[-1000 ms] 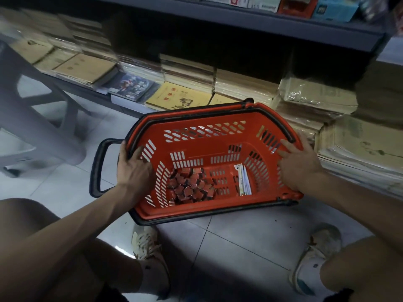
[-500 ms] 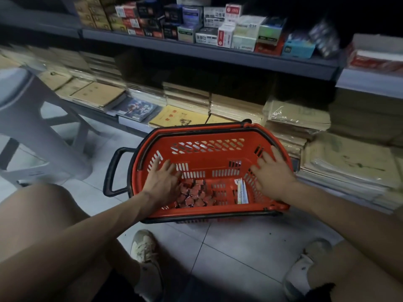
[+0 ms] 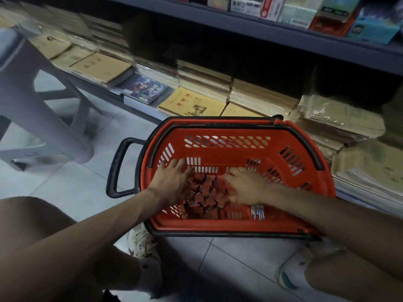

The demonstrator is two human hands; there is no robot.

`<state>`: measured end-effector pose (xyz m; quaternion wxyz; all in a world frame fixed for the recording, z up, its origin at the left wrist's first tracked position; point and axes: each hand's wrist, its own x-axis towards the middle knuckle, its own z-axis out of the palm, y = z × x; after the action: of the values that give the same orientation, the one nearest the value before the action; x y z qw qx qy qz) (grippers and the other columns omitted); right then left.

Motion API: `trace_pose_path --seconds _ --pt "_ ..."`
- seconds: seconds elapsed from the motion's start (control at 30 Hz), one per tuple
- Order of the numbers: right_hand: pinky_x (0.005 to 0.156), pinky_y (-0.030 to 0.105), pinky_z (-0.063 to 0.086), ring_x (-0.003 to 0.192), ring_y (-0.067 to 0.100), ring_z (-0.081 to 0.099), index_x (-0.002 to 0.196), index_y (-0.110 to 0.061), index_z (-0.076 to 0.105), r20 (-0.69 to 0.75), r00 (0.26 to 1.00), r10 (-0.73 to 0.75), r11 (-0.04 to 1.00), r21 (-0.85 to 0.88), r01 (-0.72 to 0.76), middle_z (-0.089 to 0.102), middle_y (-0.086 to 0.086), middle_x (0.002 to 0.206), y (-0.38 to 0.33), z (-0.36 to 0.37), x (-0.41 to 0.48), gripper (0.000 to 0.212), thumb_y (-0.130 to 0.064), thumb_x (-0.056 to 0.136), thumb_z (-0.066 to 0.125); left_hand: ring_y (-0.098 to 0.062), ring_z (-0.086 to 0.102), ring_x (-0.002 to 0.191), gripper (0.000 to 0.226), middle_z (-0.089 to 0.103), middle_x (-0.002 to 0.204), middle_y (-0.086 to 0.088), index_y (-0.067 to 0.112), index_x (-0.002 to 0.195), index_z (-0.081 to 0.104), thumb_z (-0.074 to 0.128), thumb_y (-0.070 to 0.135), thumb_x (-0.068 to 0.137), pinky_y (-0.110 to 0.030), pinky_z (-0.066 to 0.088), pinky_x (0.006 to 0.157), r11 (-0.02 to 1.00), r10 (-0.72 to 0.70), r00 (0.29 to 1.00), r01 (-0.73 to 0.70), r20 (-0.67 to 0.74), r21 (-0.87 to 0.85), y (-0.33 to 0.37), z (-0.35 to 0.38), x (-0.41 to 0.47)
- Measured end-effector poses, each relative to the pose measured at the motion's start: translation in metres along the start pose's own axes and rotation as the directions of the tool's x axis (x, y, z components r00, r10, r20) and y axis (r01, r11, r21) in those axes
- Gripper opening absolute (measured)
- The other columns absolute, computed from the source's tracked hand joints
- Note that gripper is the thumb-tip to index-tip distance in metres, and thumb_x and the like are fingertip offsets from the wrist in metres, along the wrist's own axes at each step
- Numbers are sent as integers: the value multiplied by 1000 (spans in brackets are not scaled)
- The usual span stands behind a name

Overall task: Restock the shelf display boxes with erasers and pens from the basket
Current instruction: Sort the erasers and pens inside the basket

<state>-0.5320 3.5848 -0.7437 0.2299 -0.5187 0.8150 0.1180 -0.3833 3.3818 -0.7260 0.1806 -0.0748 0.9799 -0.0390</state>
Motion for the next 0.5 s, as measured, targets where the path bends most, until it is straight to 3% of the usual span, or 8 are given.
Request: trace_pose_path --seconds 0.17,0.3,0.37,0.43,0.5 --pt "116 54 36 145 41 32 160 -33 15 232 971 56 975 199 -103 27 16 159 -16 59 76 113 -68 74 78 -34 37 142 70 37 156 -15 23 157 27 44 58 99 -55 32 117 998 -45 997 42 61 42 -1 13 10" --pt "124 60 14 154 49 -9 161 -40 -9 328 941 81 968 200 -153 -20 14 168 -28 101 122 132 -65 69 83 -33 35 143 66 35 157 -14 24 158 28 42 53 101 -50 29 118 998 -61 994 58 92 32 2 13 17" --pt "123 61 4 149 51 -24 159 -41 -18 325 944 59 987 123 -104 -30 17 165 -36 110 134 135 -69 70 79 -31 37 140 63 37 155 -12 25 157 29 41 51 101 -46 31 115 997 -72 993 70 91 23 0 12 20" --pt "123 61 6 148 52 -27 158 -41 -21 313 948 59 993 79 -88 -29 17 165 -40 116 137 136 -69 71 79 -30 38 138 61 38 153 -12 25 157 29 39 50 102 -44 32 113 996 -89 991 88 100 9 -2 11 20" --pt "122 59 19 150 54 -13 160 -42 -11 283 957 65 989 108 -100 -20 15 167 -40 118 141 134 -63 68 84 -30 39 138 62 39 152 -12 24 157 28 39 51 102 -44 32 113 995 -100 989 99 106 13 -1 10 20"
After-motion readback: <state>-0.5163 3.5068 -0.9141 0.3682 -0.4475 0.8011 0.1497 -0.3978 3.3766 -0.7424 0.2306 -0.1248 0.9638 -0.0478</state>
